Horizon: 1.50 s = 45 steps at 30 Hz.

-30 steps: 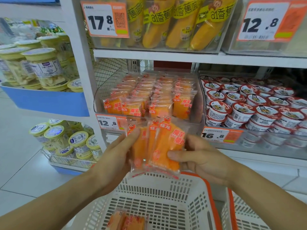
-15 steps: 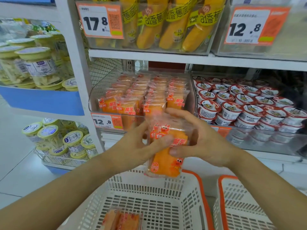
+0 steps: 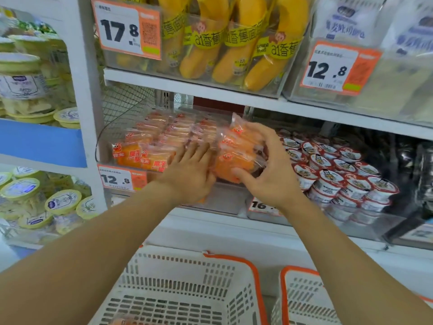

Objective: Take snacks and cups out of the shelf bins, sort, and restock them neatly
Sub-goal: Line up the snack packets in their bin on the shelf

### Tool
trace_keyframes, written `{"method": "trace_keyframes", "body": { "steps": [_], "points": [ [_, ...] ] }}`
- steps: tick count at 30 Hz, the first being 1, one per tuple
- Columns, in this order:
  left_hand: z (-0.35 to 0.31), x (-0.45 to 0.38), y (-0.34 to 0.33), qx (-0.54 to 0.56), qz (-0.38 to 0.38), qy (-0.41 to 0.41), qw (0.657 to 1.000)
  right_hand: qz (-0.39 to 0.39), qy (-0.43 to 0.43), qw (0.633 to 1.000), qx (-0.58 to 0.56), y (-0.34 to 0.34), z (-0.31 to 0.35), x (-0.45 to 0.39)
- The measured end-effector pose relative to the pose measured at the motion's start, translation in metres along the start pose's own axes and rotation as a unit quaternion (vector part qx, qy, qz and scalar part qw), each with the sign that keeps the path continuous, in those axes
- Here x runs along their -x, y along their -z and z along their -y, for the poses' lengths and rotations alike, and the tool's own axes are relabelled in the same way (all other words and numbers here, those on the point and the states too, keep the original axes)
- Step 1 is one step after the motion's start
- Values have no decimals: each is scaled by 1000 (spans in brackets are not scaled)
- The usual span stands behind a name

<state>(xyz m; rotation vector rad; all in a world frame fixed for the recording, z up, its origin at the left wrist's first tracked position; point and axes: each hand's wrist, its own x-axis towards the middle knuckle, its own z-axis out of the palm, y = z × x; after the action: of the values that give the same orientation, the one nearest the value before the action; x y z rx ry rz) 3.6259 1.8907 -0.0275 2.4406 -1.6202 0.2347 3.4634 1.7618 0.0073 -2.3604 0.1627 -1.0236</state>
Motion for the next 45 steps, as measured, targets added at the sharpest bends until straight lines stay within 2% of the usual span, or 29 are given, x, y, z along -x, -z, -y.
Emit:
{"method": "trace_keyframes", "body": {
  "steps": [2, 7, 10, 11, 15, 18, 21, 24, 27, 30, 32, 34, 35, 37, 38, 39, 40, 42, 44, 45],
  "points": [
    [11, -1, 2, 4, -6, -12, 1000, 53, -56, 997, 28, 6, -6, -7],
    [27, 1, 1, 29, -25, -43, 998, 161, -110, 973, 125, 12, -6, -24],
    [28, 3, -6, 16, -27, -45, 999, 215, -128, 908, 336, 2, -3, -33],
    [28, 3, -7, 16, -31, -46, 998, 227, -126, 895, 362, -1, -1, -35],
    [29, 3, -7, 11, -41, -54, 998, 270, -81, 912, 298, -14, 7, -42],
    [27, 1, -1, -3, -58, -65, 996, 289, -89, 876, 376, -31, 2, -40],
    [30, -3, 8, -77, -89, -44, 992, 270, -106, 870, 399, -44, 5, -38],
    [38, -1, 9, -72, -36, 9, 997, 278, -130, 871, 383, -48, 13, -40],
    [45, 0, 1, -43, 2, 26, 999, 320, -137, 840, 417, -54, 11, -39],
    [46, -4, 0, -47, 15, 22, 999, 352, -197, 827, 393, -64, 9, -38],
    [46, -4, -1, -46, 17, 20, 999, 338, -211, 837, 375, -67, 9, -38],
    [46, -1, -3, -22, -5, 12, 1000, 279, -184, 875, 350, -66, 7, -34],
    [46, 3, -1, -1, -41, 1, 999, 217, -146, 905, 336, -65, 9, -27],
    [44, 14, 8, 30, -168, -57, 984, 52, -8, 961, 273, -62, 20, -7],
    [44, 23, 14, 37, -237, -96, 966, -21, 63, 973, 219, -62, 25, 7],
    [44, 34, 17, 46, -279, -129, 950, -38, 105, 980, 165, -61, 31, 21],
    [45, 49, 18, 70, -288, -153, 943, -6, 115, 988, 104, -63, 34, 35],
    [49, 83, 5, 141, -226, -153, 952, 123, 44, 991, 13, -76, 30, 55],
    [55, 120, -29, 152, -84, -89, 981, 303, -50, 951, 45, -103, 15, 70],
    [62, 138, -52, 130, 23, -43, 990, 404, -87, 906, 92, -121, 6, 77]
  ]
}}
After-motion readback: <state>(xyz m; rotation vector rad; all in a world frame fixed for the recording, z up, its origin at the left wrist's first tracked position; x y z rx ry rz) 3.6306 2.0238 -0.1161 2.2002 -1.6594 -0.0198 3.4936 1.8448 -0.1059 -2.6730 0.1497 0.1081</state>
